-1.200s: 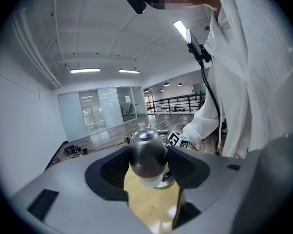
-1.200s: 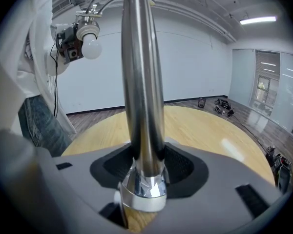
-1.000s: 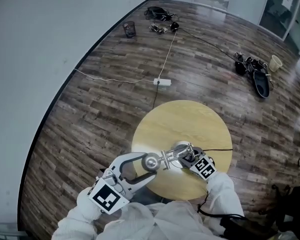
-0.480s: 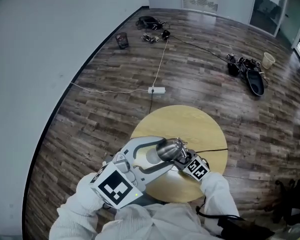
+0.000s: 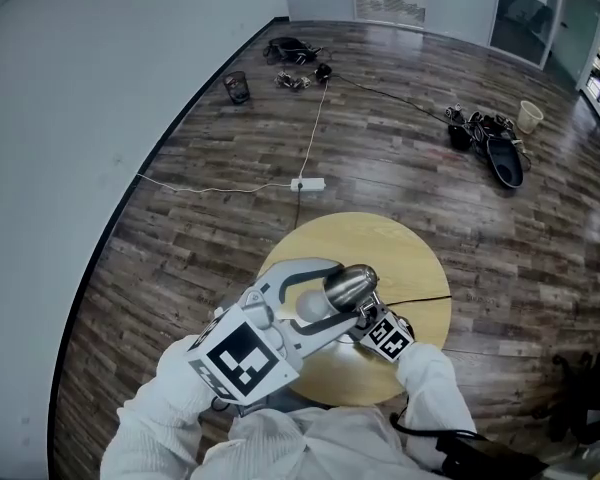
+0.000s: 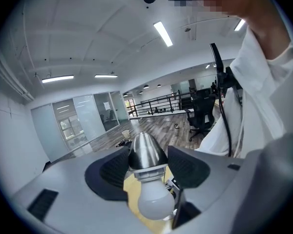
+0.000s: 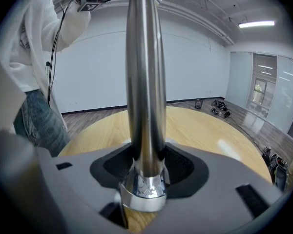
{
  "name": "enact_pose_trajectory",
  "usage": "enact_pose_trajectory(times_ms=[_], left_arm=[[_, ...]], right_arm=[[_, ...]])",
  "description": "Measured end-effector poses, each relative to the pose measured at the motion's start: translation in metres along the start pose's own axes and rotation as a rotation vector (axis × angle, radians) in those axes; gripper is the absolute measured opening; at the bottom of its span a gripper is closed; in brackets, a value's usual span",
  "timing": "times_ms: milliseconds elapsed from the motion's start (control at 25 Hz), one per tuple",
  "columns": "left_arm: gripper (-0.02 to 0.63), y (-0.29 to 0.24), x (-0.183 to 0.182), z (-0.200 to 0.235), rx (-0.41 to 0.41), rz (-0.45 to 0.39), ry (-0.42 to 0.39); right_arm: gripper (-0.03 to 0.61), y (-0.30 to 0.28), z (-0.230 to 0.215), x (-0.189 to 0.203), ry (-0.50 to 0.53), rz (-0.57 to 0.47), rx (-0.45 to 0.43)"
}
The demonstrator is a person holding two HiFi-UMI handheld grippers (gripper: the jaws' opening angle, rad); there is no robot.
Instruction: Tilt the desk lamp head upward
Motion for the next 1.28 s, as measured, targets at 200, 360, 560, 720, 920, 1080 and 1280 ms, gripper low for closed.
enact_pose_trajectory(times_ms=[200, 360, 560, 720, 920, 1080, 1280], left_arm=[[0.252, 0.005, -0.002, 0.001, -0.027, -0.057, 0.01], [0.252, 0.01, -0.002, -0.002, -0.076, -0.096, -0.019], [0.252, 0.032, -0.001, 0.006, -0.128, -0.243, 0.076], [0.252, 0.081, 0.008, 0.025, -0.2, -0.403, 0.34], [0.244, 0.136, 0.061, 0.051, -0.53, -0.501, 0.479], [0.165, 0.132, 0.152, 0.029, -0.756, -0.277, 0.572], [0.007, 0.078, 0.255, -0.035, -0.698, -0.05, 0.68]], right_arm=[[0.195, 0.002, 0.001, -0.001, -0.002, -0.003, 0.032], [0.195, 0.0, 0.003, 0.002, -0.043, -0.033, 0.078], [0.195, 0.021, 0.009, -0.011, -0.086, -0.149, 0.135], [0.195, 0.06, 0.02, -0.008, -0.21, -0.332, 0.248], [0.193, 0.114, 0.04, 0.011, -0.412, -0.537, 0.479], [0.131, 0.126, 0.065, 0.029, -0.503, -0.542, 0.631], [0.029, 0.106, 0.089, 0.019, -0.558, -0.536, 0.656]])
Point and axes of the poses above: the fingertips, and each gripper's own axes: y backward along the fingers, z to its left, x out of its underside, the point moved 6 cm from there along y, backward along the fingers, and after that the axes turned 11 degrees about -x, right-handed, at the moved point
